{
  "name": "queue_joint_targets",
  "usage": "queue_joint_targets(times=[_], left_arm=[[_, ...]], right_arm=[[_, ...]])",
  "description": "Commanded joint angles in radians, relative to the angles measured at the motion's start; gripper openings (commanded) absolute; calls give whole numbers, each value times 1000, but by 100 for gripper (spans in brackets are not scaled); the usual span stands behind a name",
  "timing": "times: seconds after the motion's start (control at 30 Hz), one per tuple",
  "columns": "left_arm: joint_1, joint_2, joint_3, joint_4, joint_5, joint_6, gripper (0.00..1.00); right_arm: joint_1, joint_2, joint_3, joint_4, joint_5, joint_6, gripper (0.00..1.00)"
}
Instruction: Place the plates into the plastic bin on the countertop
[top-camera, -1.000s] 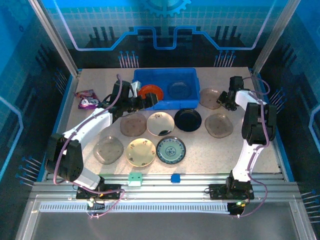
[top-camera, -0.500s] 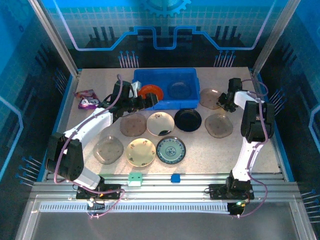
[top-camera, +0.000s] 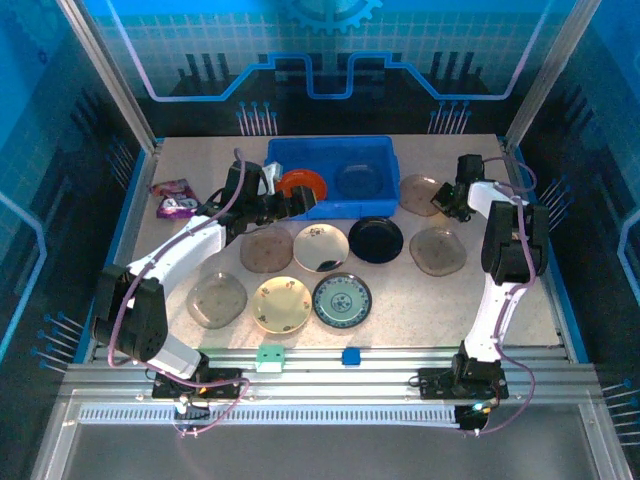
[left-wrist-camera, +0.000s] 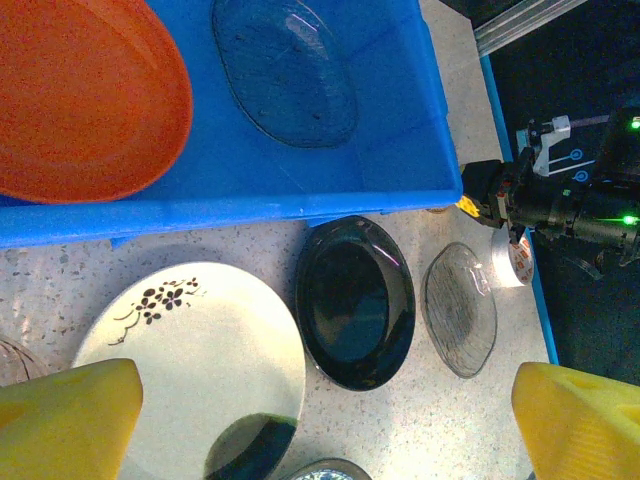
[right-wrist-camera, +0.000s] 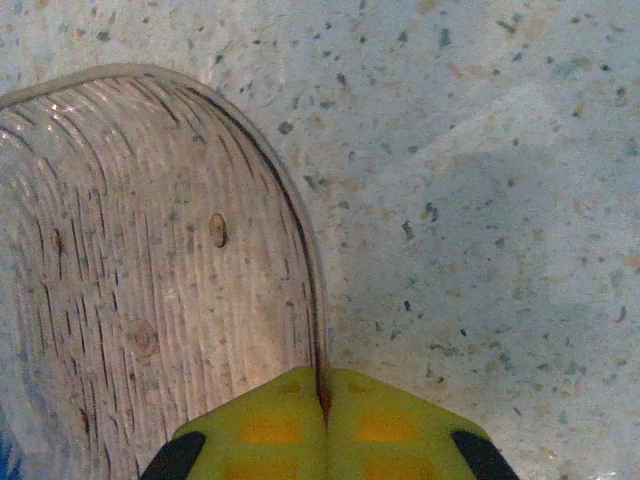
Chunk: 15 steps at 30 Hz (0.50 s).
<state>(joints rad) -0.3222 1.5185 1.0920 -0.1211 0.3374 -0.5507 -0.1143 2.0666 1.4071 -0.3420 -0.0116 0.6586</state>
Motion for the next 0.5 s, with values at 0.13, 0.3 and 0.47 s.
queue_joint_targets(times=[0.13,0.3,0.47], left_arm=[[-6,16,2,30,11,-17,95],[-5,21,16,14,8,-15,95],[-7,39,30,16,13,-20,95]], right_arm=[[-21,-94,-49,5,63,-5,0],[-20,-257,-112,3,135,-15,0],[3,-433,-155,-30,234,-50,0]])
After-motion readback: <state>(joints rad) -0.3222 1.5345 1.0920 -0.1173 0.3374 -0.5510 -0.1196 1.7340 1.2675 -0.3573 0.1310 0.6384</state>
